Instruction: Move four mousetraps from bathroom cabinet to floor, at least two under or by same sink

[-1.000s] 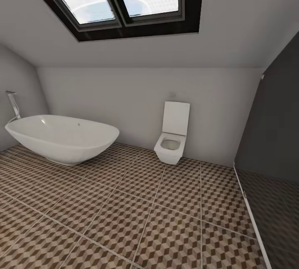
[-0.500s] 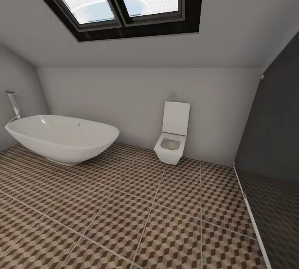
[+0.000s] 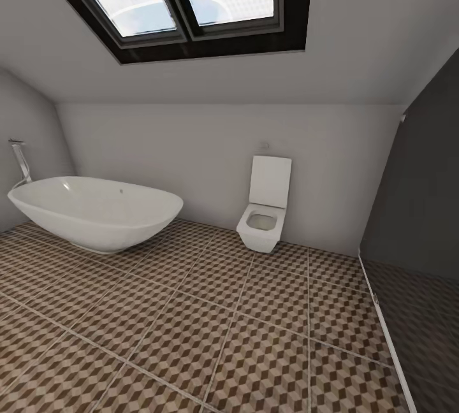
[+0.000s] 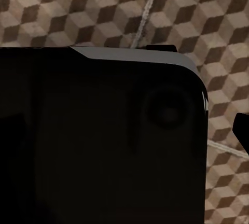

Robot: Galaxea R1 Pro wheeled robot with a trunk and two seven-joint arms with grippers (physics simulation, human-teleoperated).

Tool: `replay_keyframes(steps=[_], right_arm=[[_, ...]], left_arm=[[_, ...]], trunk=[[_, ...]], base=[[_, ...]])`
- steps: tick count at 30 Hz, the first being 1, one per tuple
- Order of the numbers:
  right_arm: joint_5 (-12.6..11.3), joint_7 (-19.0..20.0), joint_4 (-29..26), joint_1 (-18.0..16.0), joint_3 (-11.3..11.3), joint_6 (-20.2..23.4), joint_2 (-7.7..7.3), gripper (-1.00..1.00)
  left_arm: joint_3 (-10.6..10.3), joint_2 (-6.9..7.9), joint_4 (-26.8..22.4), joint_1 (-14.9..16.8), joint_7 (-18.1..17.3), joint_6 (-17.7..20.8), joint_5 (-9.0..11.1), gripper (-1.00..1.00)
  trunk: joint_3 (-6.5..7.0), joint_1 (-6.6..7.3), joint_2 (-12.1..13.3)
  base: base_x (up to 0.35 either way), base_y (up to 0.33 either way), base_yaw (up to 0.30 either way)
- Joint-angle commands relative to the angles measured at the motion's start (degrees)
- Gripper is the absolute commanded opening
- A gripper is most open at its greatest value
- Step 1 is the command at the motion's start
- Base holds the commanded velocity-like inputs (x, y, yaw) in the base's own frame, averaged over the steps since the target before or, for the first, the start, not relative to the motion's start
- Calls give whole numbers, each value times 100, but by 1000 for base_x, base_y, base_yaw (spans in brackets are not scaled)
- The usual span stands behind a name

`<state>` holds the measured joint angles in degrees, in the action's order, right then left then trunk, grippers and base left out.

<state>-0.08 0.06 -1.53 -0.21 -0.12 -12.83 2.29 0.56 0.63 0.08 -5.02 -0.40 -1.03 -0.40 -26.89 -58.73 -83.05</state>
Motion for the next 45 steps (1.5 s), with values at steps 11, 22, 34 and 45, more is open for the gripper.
replay_keyframes(steps=[11,22,34,45], right_arm=[[-1,-6,4,-3,0,-18,13,100],[-10,-14,4,-4,-6,-18,26,100],[-8,-15,4,-5,2,-18,33,100],[-8,-15,-114,-3,-5,-31,28,100]], left_arm=[[6,3,1,1,-4,-11,-4,100],[6,2,1,1,-4,-11,-4,100],[6,2,1,1,-4,-11,-4,100],[12,-25,1,1,-4,-15,18,100]], trunk=[[-4,0,-3],[-4,0,-3],[-4,0,-3],[-4,0,-3]], base=[[0,0,0],[0,0,0],[0,0,0],[0,0,0]])
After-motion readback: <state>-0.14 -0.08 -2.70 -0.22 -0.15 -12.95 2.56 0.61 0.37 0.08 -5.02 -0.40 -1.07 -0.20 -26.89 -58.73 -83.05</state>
